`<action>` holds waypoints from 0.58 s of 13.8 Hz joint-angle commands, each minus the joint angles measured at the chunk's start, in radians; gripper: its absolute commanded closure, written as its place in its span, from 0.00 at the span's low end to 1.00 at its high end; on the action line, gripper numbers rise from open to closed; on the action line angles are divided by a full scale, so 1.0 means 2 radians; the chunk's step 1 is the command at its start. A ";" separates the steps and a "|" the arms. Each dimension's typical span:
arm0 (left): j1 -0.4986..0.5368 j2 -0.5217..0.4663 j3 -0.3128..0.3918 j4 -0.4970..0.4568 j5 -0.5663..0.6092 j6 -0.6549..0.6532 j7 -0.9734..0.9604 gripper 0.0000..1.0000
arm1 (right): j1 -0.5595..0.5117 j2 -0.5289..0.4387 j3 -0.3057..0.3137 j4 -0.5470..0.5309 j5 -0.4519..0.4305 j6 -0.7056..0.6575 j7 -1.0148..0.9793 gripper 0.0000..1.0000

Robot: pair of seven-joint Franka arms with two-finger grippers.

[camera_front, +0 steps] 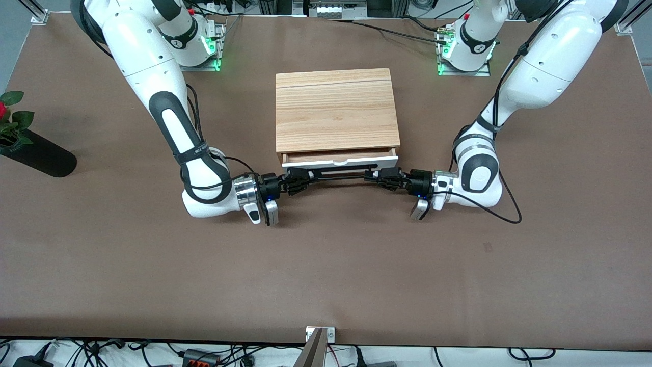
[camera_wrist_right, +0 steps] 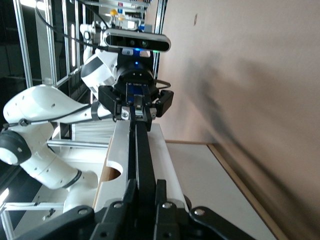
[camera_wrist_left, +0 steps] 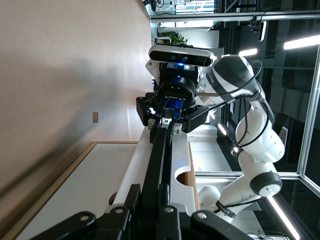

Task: Pull top drawer with both arms simultaneously
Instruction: 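Pull the handle outward with both grippers, sliding the drawer open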

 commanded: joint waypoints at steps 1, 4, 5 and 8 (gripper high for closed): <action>0.007 -0.004 0.016 -0.008 0.006 -0.034 -0.024 0.99 | -0.021 0.006 -0.001 0.027 0.027 0.025 0.000 0.97; 0.006 0.006 0.017 -0.008 0.006 -0.033 -0.026 0.99 | -0.020 0.006 0.003 0.029 0.032 0.048 -0.002 0.97; 0.006 0.009 0.017 -0.008 0.006 -0.033 -0.033 0.99 | -0.019 0.006 0.003 0.029 0.030 0.043 -0.003 0.97; 0.006 0.008 0.018 -0.006 0.007 -0.033 -0.047 0.99 | -0.019 0.007 0.003 0.029 0.028 0.042 -0.019 0.95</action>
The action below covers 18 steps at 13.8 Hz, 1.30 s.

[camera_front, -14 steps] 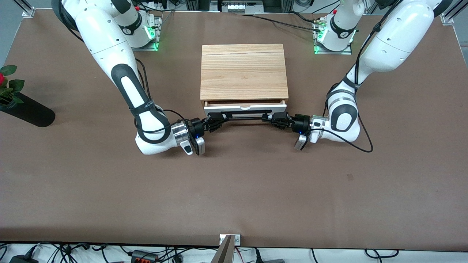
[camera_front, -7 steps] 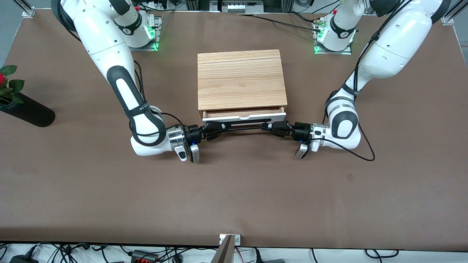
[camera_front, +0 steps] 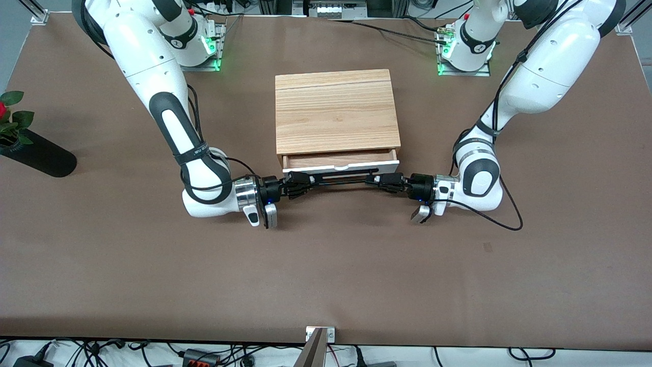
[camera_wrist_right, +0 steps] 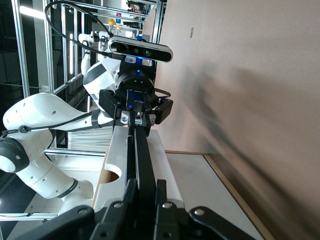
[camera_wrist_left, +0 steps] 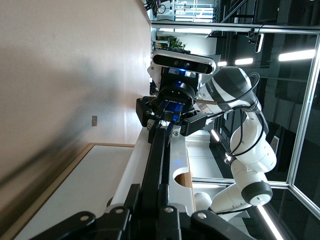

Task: Pull top drawer with both arms simultaneously
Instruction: 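Pull the handle outward with both grippers, sliding the drawer open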

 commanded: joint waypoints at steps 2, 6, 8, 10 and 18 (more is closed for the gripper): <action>0.007 -0.006 0.016 -0.018 0.014 -0.023 -0.024 0.99 | -0.014 0.008 0.000 0.027 0.022 0.025 -0.022 0.94; 0.004 -0.006 0.030 0.000 0.014 -0.023 -0.034 0.99 | -0.020 0.008 0.000 0.035 0.034 0.031 -0.036 0.90; 0.007 -0.006 0.030 0.007 0.040 -0.023 -0.052 0.99 | -0.021 0.008 -0.002 0.046 0.068 0.033 -0.037 0.90; 0.007 -0.006 0.032 0.020 0.054 -0.023 -0.057 0.99 | -0.021 0.009 -0.004 0.050 0.074 0.035 -0.037 0.90; 0.007 -0.002 0.040 0.030 0.054 -0.023 -0.062 0.99 | -0.025 0.009 -0.005 0.053 0.080 0.048 -0.037 0.87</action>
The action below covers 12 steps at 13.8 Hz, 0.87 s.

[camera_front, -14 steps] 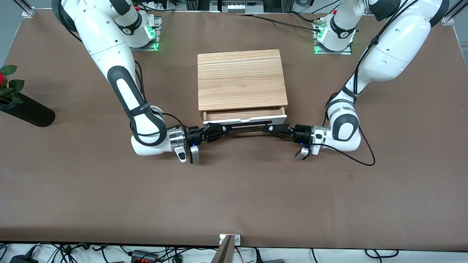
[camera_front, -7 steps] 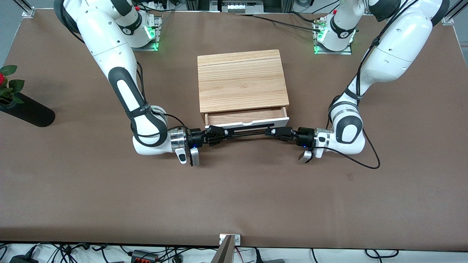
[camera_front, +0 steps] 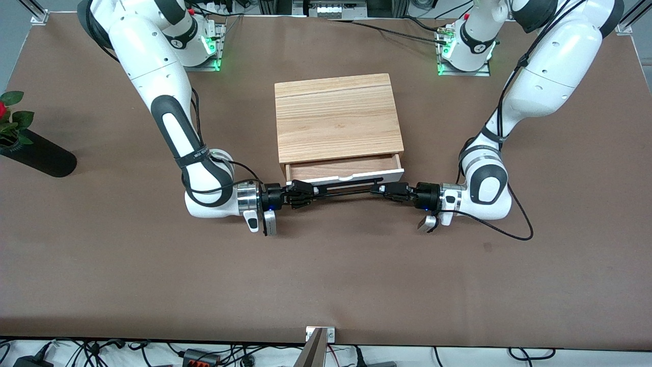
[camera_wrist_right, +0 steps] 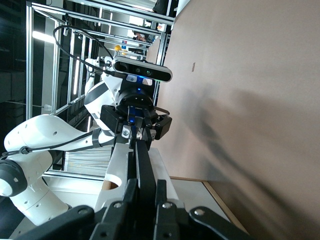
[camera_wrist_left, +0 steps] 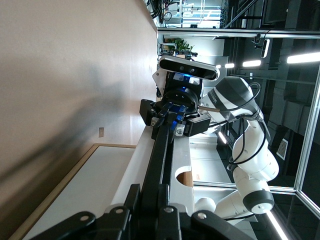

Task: Pull top drawer with both arms simultaneously
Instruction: 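Pull the handle outward with both grippers, sliding the drawer open, then open both grippers and draw them off the handle ends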

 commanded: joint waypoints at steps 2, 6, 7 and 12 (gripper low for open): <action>0.013 -0.012 0.023 -0.015 0.036 -0.022 -0.031 0.83 | -0.028 -0.005 -0.007 0.027 0.025 0.006 -0.010 0.69; 0.013 -0.015 0.023 -0.016 0.039 -0.022 -0.032 0.00 | -0.022 0.005 -0.006 0.027 -0.015 0.006 0.001 0.60; 0.013 -0.017 0.023 -0.016 0.039 -0.022 -0.032 0.00 | -0.024 0.004 -0.006 0.028 -0.015 0.006 0.001 0.60; 0.015 -0.039 0.030 0.008 0.106 -0.021 -0.102 0.00 | -0.040 -0.001 -0.020 0.043 -0.019 0.045 0.078 0.54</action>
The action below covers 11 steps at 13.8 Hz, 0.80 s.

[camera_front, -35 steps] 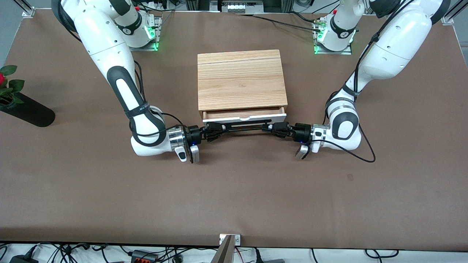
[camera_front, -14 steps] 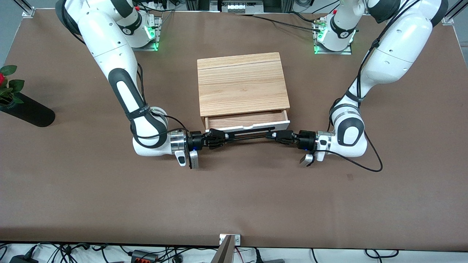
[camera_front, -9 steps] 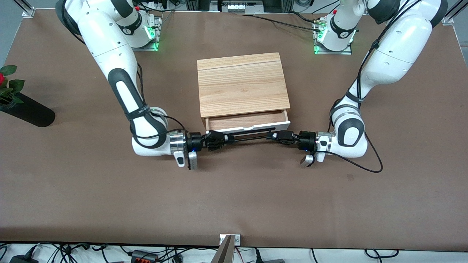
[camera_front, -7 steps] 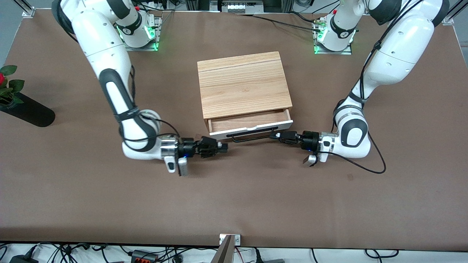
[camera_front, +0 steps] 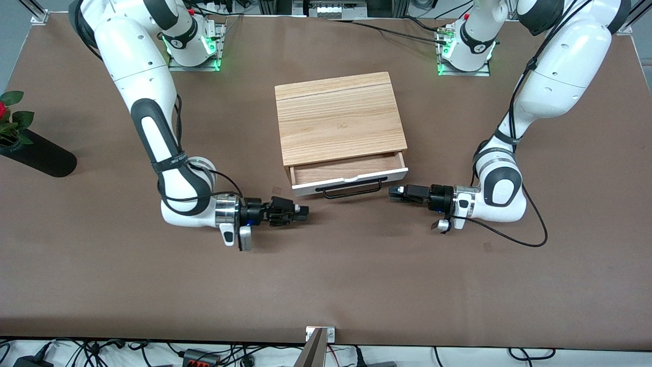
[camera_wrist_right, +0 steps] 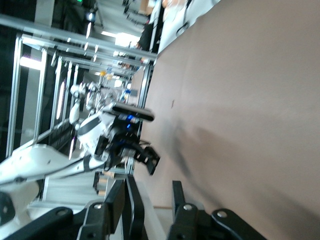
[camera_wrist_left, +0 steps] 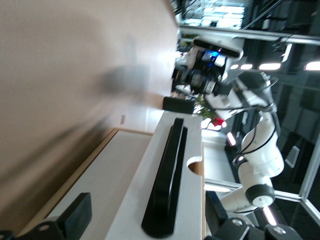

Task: Pull top drawer with both arms simultaneously
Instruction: 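Open both grippers and draw them off the handle ends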

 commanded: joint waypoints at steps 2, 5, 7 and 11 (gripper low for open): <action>0.000 -0.048 0.007 0.028 0.110 -0.002 -0.097 0.00 | -0.001 -0.011 -0.035 0.013 -0.019 0.010 0.097 0.51; -0.002 -0.064 0.007 0.073 0.251 -0.003 -0.191 0.00 | -0.002 -0.020 -0.057 0.044 -0.117 0.010 0.252 0.35; -0.006 -0.074 0.001 0.085 0.351 -0.003 -0.249 0.00 | -0.007 -0.021 -0.073 0.064 -0.177 0.006 0.333 0.32; -0.022 -0.119 -0.002 0.086 0.548 -0.006 -0.346 0.00 | -0.003 -0.057 -0.123 0.073 -0.255 0.003 0.431 0.18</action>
